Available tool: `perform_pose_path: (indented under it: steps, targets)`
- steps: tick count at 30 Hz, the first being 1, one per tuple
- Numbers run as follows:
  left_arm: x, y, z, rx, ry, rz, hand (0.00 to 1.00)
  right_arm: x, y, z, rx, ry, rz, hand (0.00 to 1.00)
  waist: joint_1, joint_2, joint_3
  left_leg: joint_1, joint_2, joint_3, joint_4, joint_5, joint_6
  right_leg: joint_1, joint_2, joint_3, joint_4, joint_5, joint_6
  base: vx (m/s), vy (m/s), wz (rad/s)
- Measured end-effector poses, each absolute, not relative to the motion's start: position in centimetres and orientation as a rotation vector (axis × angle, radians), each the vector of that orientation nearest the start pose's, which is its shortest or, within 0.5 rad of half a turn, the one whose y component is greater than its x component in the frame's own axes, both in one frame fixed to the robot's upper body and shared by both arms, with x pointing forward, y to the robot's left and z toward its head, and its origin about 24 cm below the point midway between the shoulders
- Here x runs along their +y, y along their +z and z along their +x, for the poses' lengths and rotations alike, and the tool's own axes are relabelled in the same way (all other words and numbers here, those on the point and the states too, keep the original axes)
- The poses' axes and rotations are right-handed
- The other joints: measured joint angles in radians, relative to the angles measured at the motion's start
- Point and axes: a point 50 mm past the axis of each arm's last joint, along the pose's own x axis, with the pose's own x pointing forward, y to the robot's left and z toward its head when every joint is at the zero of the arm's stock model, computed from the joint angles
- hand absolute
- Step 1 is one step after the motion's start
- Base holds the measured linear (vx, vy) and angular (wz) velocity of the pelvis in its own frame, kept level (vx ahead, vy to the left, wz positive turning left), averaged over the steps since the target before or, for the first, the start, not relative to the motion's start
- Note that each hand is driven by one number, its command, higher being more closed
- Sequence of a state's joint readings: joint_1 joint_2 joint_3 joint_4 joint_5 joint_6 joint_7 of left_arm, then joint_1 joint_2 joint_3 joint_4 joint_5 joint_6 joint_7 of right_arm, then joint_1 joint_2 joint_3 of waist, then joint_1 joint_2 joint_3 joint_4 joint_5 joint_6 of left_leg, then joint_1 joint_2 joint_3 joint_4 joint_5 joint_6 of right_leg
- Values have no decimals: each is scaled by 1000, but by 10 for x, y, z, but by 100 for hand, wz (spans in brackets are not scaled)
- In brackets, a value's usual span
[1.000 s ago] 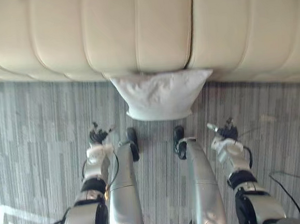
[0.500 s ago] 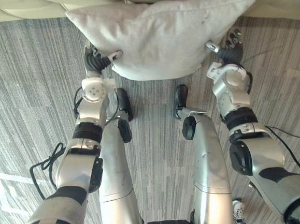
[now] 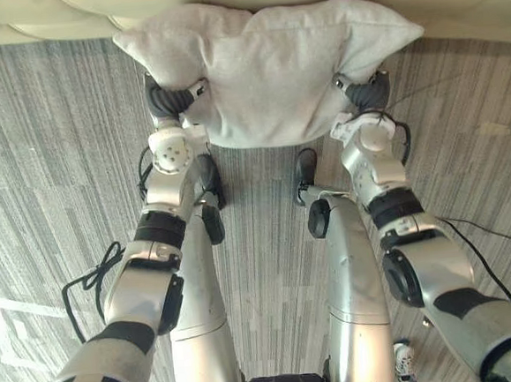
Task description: Pick up cushions and gather them together orderly.
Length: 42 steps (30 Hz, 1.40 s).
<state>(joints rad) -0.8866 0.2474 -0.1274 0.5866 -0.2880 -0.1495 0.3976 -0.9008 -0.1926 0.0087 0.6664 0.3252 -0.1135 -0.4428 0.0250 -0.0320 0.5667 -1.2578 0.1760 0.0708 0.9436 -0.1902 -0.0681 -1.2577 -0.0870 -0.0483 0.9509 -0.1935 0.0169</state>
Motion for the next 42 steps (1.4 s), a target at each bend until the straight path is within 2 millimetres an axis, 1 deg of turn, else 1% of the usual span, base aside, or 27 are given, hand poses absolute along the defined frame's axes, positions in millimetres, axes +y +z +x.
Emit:
perform_pose_path:
  steps: [2,5,6,7,8,9,11,13,14,16,17,20,22,23,25,28,31,32,34,35,36,37,38,39,40,41,42]
  targets:
    - [139,191,381,-402,168,-40,100,-159,172,383,-289,-312,192,100,0,0,-1,82,-1,2,-40,0,0,83,1,-5,-40,-2,6,-40,-30,2]
    - [130,167,367,-375,141,-55,100,-158,146,360,-293,-312,250,100,-2,-2,-4,248,-5,7,-123,3,-1,248,7,-10,-124,0,7,14,-48,0]
    - [125,151,357,-353,125,-70,100,-160,131,345,-287,-323,277,100,-5,0,-44,302,-12,10,-159,3,-1,301,7,-11,-158,5,8,68,-40,-1]
    - [123,142,350,-342,115,-80,100,-161,122,335,-285,-331,292,100,-7,-1,-48,362,-12,18,-180,2,-4,358,6,-10,-179,6,5,106,-28,-5]
    - [121,131,343,-324,106,-80,100,-163,111,324,-271,-345,305,100,-4,-3,-79,402,-14,25,-204,0,-5,394,8,-8,-202,9,1,136,-14,-9]
    - [117,116,329,-302,95,-89,100,-166,94,306,-248,-367,317,100,-10,-1,-151,435,-17,31,-228,4,-12,426,9,-9,-234,11,2,145,-6,-7]
    - [112,111,319,-305,83,-110,100,-169,88,293,-252,-375,323,100,-12,0,-165,493,-19,34,-248,3,-13,486,10,-11,-259,11,3,175,10,-3]
    - [108,102,304,-299,64,-146,100,-175,80,274,-251,-375,316,100,-13,-1,-191,583,-23,38,-290,-1,-13,577,12,-12,-306,13,7,154,14,-6]
    - [109,95,295,-286,59,-153,100,-177,75,263,-245,-365,302,100,-12,-1,-212,633,-23,46,-313,-4,-12,625,14,-9,-333,13,9,130,24,-10]
    - [113,83,281,-256,62,-162,100,-177,69,249,-229,-341,280,100,-10,2,-225,722,-21,61,-340,-15,-15,707,19,1,-366,12,13,128,33,-18]
    - [116,73,271,-225,64,-166,100,-176,61,238,-203,-327,253,100,-10,2,-260,758,-19,70,-356,-22,-16,744,24,4,-389,10,17,106,38,-17]
    - [121,56,250,-166,63,-165,100,-177,48,216,-150,-299,199,100,-9,8,-320,856,-12,87,-406,-41,-16,836,34,11,-458,8,29,92,41,-16]
    - [124,47,240,-131,66,-167,100,-177,42,207,-124,-283,178,100,-6,11,-359,904,-9,106,-436,-46,-21,877,39,22,-494,11,27,109,34,-26]
    - [125,41,235,-107,71,-168,100,-176,38,202,-106,-272,171,100,3,14,-373,946,-8,126,-456,-46,-22,909,42,36,-516,20,20,131,36,-33]
    - [127,34,227,-75,72,-169,100,-177,34,198,-85,-260,147,100,6,27,-404,972,-3,140,-455,-50,-24,933,49,49,-537,33,28,123,43,-31]
    - [128,31,221,-60,73,-193,100,-176,33,197,-80,-256,133,100,7,34,-417,989,-1,154,-442,-77,-22,942,54,68,-531,33,31,82,48,-24]
    - [128,26,219,-32,75,-195,100,-176,27,196,-51,-259,121,100,9,27,-415,1044,-5,166,-431,-123,-14,912,35,49,-355,36,38,59,22,-18]
    - [129,24,218,-22,75,-193,100,-176,23,195,-35,-259,108,100,3,25,-413,1077,-12,168,-432,-140,-19,889,20,31,-281,50,56,52,-13,-1]
    - [130,22,217,-16,72,-184,100,-176,16,195,-5,-260,97,100,-3,25,-413,1119,-10,166,-451,-148,-13,884,0,-12,-226,82,53,70,-17,-8]
    - [133,22,216,-15,70,-171,100,-175,10,197,20,-258,91,100,-2,31,-419,1128,-9,165,-478,-142,0,870,-19,-52,-222,79,23,102,-65,-13]
    - [133,22,217,-17,69,-168,100,-173,6,197,37,-254,94,100,-6,17,-429,1134,-10,164,-498,-141,0,858,-35,-77,-246,44,10,115,-86,-10]
    - [133,22,217,-17,70,-167,100,-173,5,197,42,-250,95,100,-5,16,-429,1139,-10,163,-507,-141,0,856,-36,-79,-266,37,11,186,-139,-11]
    - [134,18,216,-3,72,-162,100,-173,1,197,63,-240,86,100,-9,16,-429,1155,-10,138,-532,-141,0,856,-30,-66,-381,44,28,227,-134,-3]
    - [136,14,216,16,72,-147,100,-174,-3,198,81,-230,73,100,-19,11,-435,1160,-17,115,-548,-143,-8,864,-19,-29,-523,85,53,250,-142,8]
    - [138,12,215,25,70,-133,100,-174,-5,199,91,-225,68,100,-26,-5,-444,1162,-31,98,-558,-145,-25,884,-23,-4,-617,125,67,266,-146,16]
    - [136,3,217,60,63,-122,100,-176,-8,202,103,-221,49,100,-37,9,-440,1175,-27,55,-564,-150,-56,898,-5,-10,-639,197,34,274,-147,1]
    - [133,-2,218,89,52,-115,100,-181,-8,203,110,-217,25,100,-27,34,-442,1179,-10,35,-592,-145,-64,890,18,-16,-615,182,17,284,-163,-2]
